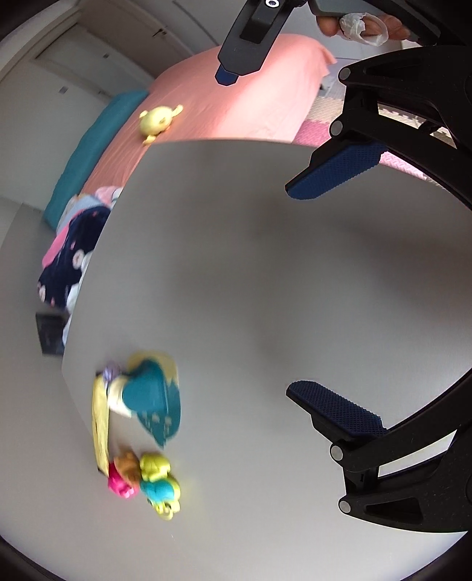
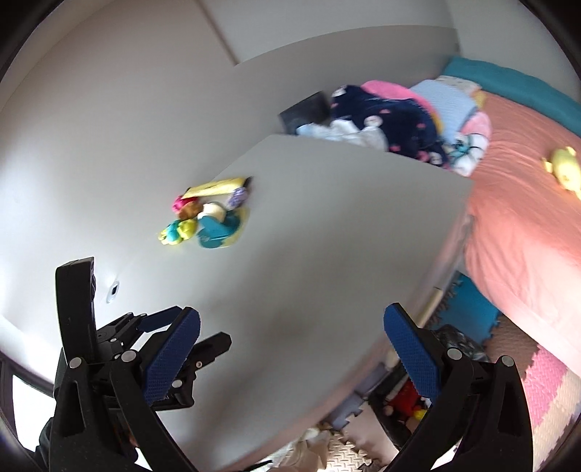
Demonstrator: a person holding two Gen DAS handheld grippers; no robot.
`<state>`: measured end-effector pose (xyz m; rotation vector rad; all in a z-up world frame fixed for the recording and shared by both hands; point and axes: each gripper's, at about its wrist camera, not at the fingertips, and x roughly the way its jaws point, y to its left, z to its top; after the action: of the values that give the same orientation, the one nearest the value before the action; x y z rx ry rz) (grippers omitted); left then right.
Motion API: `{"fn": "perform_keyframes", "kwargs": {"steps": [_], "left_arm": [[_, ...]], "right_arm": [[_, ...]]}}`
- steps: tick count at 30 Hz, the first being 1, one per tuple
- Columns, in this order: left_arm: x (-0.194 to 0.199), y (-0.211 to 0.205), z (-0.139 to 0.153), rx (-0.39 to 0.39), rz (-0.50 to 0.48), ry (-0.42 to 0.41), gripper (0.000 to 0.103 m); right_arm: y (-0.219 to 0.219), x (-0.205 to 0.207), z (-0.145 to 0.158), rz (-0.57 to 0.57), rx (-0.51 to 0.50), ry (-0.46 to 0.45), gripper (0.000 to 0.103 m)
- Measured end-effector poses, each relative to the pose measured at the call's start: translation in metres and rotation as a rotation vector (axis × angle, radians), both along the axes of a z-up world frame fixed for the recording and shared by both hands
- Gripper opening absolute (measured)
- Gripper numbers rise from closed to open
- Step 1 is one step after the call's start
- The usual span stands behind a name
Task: Collect trash
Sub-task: 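Move both tools back over the desk toward the frog toy and teal plate, then grasp the green-blue frog toy with the left gripper while the right grasps the teal plate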
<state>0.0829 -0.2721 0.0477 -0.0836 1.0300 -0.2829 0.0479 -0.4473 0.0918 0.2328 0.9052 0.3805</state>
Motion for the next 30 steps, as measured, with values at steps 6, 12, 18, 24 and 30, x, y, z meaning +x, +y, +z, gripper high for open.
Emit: {"fn": "perform_keyframes", "kwargs": {"steps": [6, 12, 18, 24, 30], "left_arm": [[0.010, 0.047, 0.001, 0.015, 0.100, -0.014, 0.097], [0.028, 0.099, 0.000, 0.034, 0.205, -0.022, 0.097], [0.056, 0.138, -0.006, 0.050, 0.286, -0.022, 0.097], [0.086, 0.161, -0.014, 0.057, 0.310, -0.024, 0.097], [0.112, 0.176, -0.020, 0.039, 0.312, -0.024, 0.097]], "right_arm": [[0.044, 0.030, 0.000, 0.081, 0.009, 0.016, 0.101], [0.089, 0.057, 0.000, 0.170, -0.017, -0.004, 0.101], [0.133, 0.089, -0.011, 0.263, -0.066, -0.001, 0.101], [0.162, 0.123, -0.029, 0.336, -0.095, 0.040, 0.101], [0.175, 0.149, -0.043, 0.361, -0.114, 0.059, 0.101]]}}
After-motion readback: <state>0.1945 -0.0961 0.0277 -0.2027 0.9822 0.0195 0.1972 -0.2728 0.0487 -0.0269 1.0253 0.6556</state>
